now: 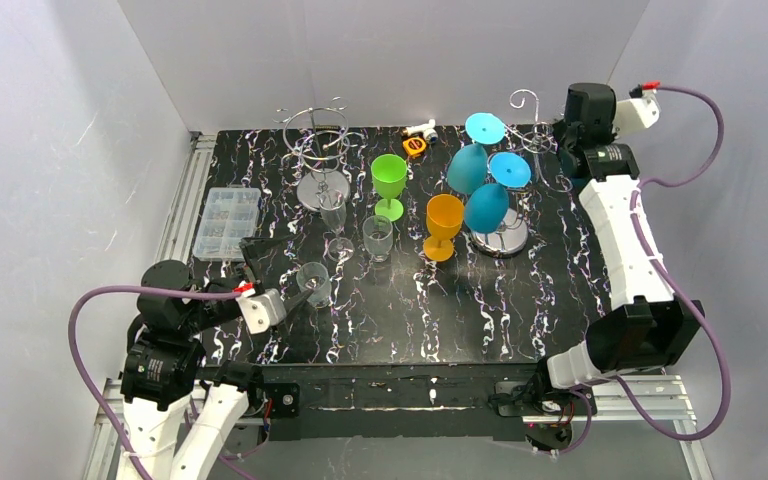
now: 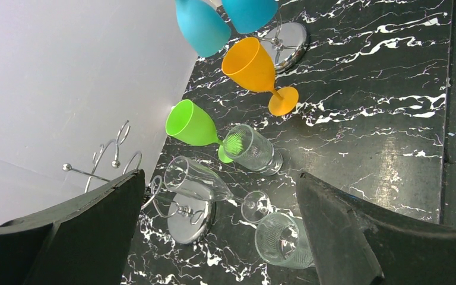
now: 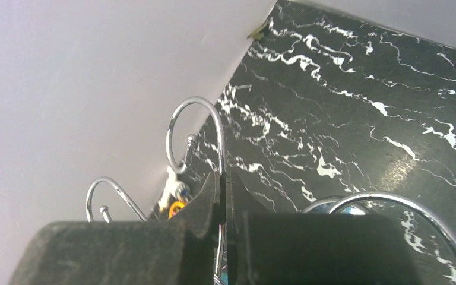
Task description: Place the wine glass upside down on the wine glass rack
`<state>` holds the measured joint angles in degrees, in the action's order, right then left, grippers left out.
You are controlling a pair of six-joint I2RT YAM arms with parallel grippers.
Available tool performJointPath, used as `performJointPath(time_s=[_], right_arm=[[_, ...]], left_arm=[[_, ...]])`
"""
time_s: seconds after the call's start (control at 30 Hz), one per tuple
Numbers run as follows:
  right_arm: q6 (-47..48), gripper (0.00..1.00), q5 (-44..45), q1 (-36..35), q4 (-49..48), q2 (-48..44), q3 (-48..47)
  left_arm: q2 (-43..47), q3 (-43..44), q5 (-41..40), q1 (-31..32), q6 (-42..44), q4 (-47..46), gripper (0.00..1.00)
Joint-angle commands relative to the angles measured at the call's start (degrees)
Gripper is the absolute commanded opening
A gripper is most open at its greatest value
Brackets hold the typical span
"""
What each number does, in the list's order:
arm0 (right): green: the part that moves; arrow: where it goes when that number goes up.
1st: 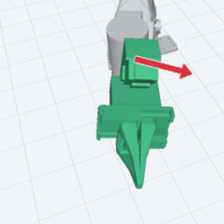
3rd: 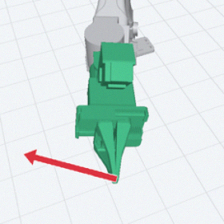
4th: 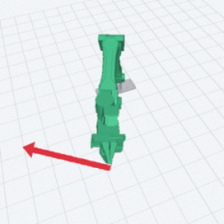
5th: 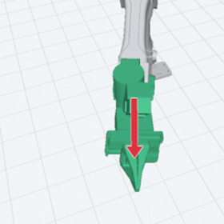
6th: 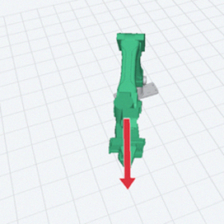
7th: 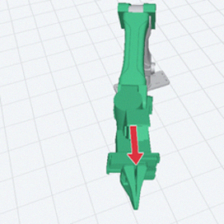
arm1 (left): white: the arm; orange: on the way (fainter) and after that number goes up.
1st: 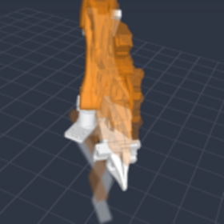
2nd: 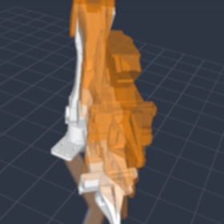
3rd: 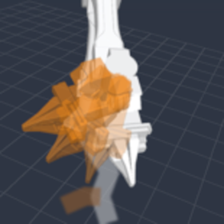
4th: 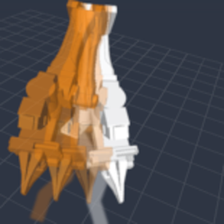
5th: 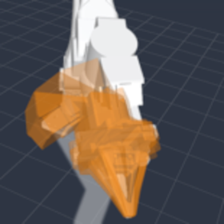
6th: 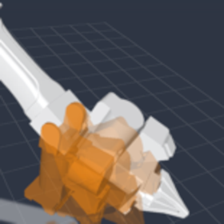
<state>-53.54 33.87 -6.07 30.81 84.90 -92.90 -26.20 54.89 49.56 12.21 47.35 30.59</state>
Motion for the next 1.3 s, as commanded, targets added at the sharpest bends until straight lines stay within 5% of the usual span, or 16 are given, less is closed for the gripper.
performJointPath(time_s=[0.0, 0.17, 0.33, 0.4, 0.5, 0.83, 1.07, 1.27], right_arm=[[-6.9, 0.01, 15.4, 0.7, -9.2, -3.5, 6.5], [-7.2, 0.01, 14.5, -0.2, -5.9, -1.0, 1.7], [-2.0, 0.29, 14.5, -2.3, -6.2, -2.1, 0.7], [-1.4, 0.49, 14.4, -2.4, -6.0, -3.4, 1.3], [1.1, 0.62, 14.1, -2.4, -6.4, -5.0, 1.5], [14.7, 0.72, 8.5, -2.4, -2.6, -7.3, -6.2], [32.8, 0.82, -14.4, -2.3, -1.3, -7.7, -7.3], [37.5, 0.79, -19.5, -2.3, 6.3, -8.8, -5.0]], left_arm=[[0.6, -0.3, 1.0, 0.1, 1.0, 1.4, 0.98], [0.7, -0.7, 1.4, 0.2, 0.8, 1.3, 0.98], [1.6, -1.1, 1.4, 0.2, 0.5, 1.3, 0.98], [1.9, -1.0, 1.3, 0.2, 0.3, 1.4, 0.98], [2.0, -0.6, 1.3, 0.2, 0.0, 1.8, 0.98], [2.5, 0.3, 1.4, 0.2, 0.1, 3.2, 0.98], [2.0, 1.0, 1.5, 0.2, -0.1, 3.3, 0.98], [1.0, 1.7, 2.0, 0.2, 0.1, 3.9, 0.98]])
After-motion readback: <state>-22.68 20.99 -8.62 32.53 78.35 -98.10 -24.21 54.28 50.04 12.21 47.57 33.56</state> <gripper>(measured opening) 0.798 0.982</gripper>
